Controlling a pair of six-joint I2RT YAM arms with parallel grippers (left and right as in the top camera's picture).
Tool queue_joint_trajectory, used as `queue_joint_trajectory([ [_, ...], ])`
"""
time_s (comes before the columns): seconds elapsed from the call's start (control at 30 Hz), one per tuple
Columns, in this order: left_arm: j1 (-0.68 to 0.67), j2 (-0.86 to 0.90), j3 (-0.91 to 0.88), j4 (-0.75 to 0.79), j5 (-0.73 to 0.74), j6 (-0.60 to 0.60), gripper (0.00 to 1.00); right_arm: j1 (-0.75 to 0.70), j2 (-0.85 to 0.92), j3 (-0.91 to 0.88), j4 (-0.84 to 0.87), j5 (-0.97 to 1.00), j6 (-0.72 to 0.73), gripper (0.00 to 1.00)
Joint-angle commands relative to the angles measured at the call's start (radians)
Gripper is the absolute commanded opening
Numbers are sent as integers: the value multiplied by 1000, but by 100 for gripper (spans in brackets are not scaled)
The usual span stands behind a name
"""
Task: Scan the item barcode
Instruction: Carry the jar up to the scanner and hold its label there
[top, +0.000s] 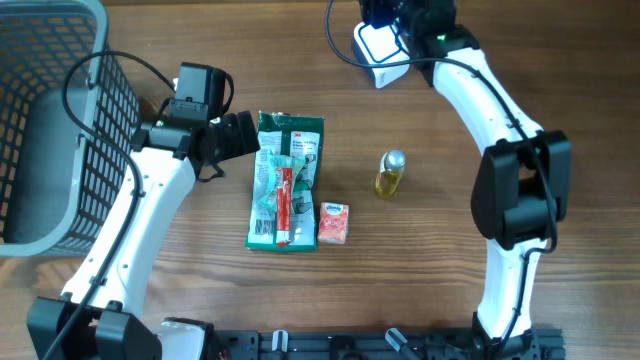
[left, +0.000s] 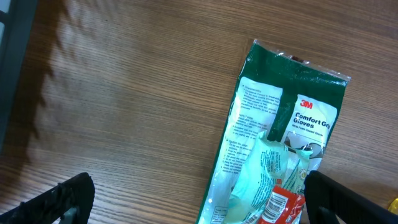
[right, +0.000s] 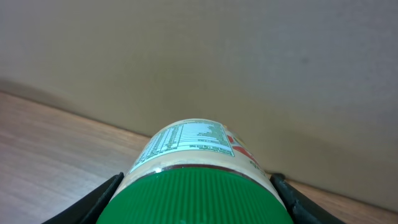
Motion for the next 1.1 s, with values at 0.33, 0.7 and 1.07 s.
queue_joint_trajectory([
  [0.33,5,-8,16,-1,-9,12,100,-9,100,8,115,40,108,39],
  [0.7,5,-8,16,-1,-9,12,100,-9,105,-22,108,63,108,38],
  [1.07,5,-8,16,-1,-9,12,100,-16,106,-44,135,79,111,39],
])
